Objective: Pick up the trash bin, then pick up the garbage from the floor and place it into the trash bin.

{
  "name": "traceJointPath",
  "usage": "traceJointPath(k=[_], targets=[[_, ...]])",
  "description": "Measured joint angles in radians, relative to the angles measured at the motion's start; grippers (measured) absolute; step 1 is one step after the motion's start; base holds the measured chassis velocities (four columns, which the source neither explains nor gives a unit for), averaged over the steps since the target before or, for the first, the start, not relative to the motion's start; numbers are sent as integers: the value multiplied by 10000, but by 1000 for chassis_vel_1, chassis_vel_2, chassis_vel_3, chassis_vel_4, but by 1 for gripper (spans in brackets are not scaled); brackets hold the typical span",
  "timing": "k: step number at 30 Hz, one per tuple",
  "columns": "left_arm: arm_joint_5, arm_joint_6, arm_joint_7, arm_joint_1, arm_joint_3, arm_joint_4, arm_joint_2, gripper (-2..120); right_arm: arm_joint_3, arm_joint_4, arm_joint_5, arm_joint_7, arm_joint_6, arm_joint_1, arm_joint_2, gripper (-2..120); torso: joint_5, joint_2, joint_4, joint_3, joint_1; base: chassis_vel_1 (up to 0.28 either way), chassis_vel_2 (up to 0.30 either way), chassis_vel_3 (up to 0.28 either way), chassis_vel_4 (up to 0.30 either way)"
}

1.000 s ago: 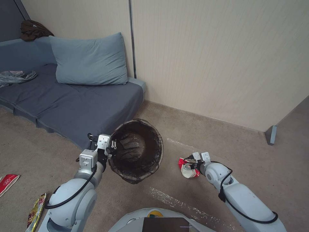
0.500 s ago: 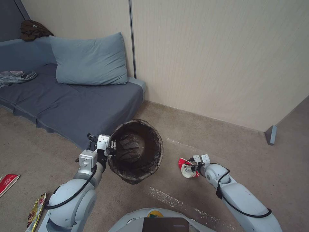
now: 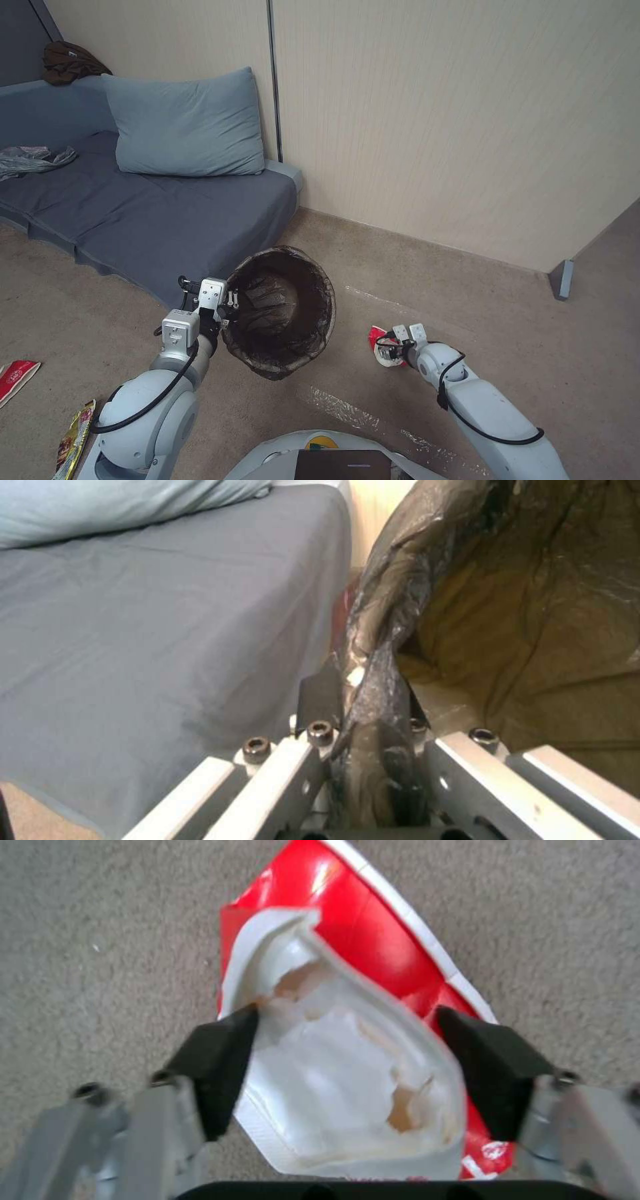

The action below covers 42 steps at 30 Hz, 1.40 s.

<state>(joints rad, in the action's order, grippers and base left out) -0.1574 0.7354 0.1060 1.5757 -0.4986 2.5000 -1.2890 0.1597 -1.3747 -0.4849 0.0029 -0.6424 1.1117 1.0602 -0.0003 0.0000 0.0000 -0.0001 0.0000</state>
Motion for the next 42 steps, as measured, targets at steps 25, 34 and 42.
traceJointPath(k=[25, 34, 42], targets=[[-103, 0, 153, -118, -41, 0, 49, 0, 614, -759, 20, 41, -62, 589, -306, 0, 6, 0, -5, 2, 0, 0, 0, 0, 0], [-104, 0, 247, -111, 20, 1, 24, 0, 2039, -4025, -943, 685, -942, 1558, -657, 0, 1, 0, -2, 1, 0, 0, 0, 0, 0], [39, 0, 283, -123, 54, 1, -35, 0, 3002, -7268, -2978, 1873, -964, 1858, -639, 0, 1, 0, 0, 1, 0, 0, 0, 0, 0]])
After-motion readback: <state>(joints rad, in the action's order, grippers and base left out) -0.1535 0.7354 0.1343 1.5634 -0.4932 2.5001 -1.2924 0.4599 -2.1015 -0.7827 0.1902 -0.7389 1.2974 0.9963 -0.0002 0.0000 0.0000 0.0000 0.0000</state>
